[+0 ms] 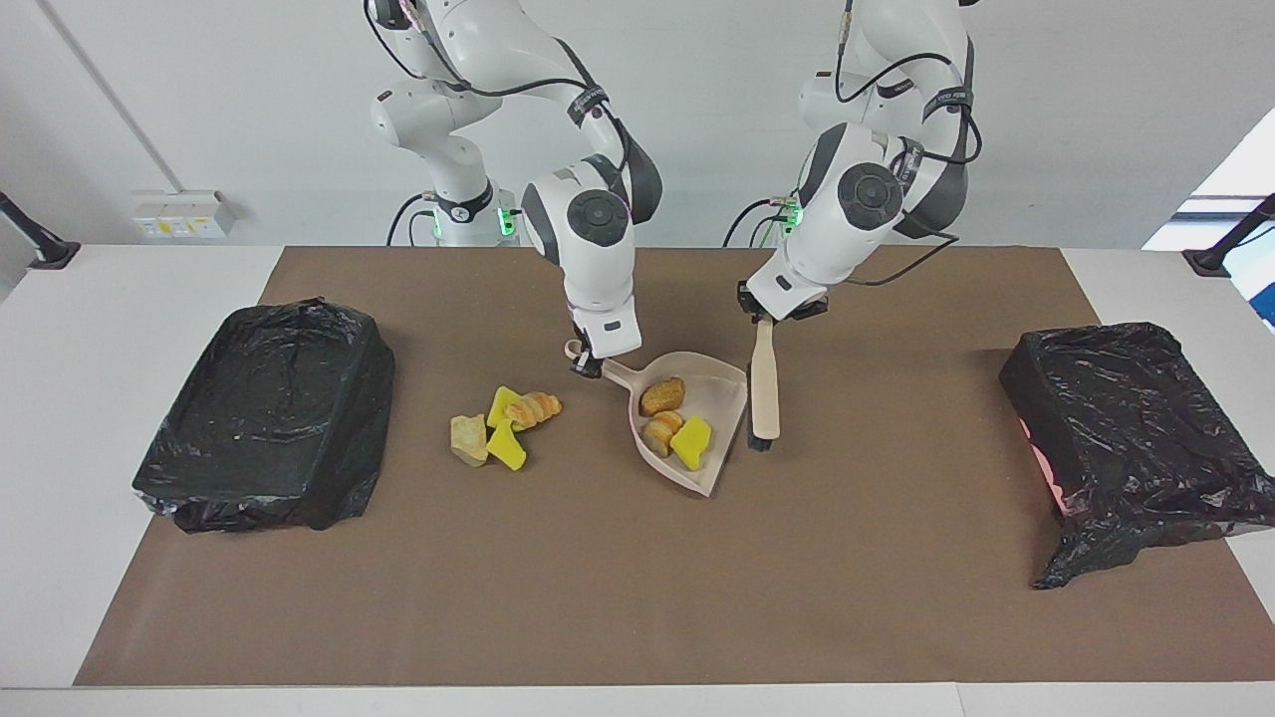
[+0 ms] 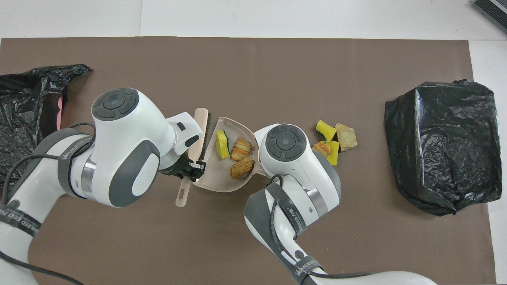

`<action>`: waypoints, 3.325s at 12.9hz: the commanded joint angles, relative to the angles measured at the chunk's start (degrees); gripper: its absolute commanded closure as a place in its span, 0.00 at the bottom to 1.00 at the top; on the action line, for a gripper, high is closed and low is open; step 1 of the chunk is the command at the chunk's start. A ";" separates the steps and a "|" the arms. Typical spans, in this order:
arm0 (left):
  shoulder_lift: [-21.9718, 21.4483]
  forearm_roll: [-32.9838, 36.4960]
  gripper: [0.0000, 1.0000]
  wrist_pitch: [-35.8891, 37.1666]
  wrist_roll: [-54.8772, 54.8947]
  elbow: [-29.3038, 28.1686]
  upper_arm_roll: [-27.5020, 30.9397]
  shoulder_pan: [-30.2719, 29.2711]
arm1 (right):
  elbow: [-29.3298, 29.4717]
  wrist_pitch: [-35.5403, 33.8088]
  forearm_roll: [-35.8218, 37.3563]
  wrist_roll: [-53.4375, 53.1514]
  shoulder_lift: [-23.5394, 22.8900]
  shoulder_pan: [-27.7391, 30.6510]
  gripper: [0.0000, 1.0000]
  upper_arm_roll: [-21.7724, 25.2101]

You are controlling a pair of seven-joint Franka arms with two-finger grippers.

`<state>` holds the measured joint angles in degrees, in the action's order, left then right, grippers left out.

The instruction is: Sweep and dump trash in bin

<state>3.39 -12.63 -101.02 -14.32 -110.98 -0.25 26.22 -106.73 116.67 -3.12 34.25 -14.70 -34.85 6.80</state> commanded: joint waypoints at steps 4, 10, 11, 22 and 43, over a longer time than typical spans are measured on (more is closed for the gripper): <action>-12.60 3.67 1.00 -0.92 -18.69 -13.54 0.07 10.24 | 2.56 -4.24 1.19 1.24 6.34 8.02 1.00 -0.21; -18.32 3.67 1.00 -14.00 -34.53 -26.81 -0.37 25.26 | 6.17 -10.67 1.19 14.23 9.69 22.69 1.00 -0.21; -18.68 3.67 1.00 -16.72 -36.46 -29.10 -0.37 27.98 | 7.31 -11.90 1.19 19.48 9.60 26.11 1.00 -0.21; -16.75 3.49 0.97 -28.17 -41.05 -35.63 -0.55 35.48 | 8.91 -1.21 18.93 66.53 8.81 53.57 1.00 0.32; -7.35 12.72 0.00 -2.97 -3.02 6.88 0.16 0.70 | -0.06 16.75 53.83 80.97 14.07 45.83 1.00 -0.48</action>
<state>-6.01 -0.95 -109.19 -21.39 -110.70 0.58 30.68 -103.96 131.67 48.58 113.82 -3.98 10.44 6.21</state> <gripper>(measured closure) 0.000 0.687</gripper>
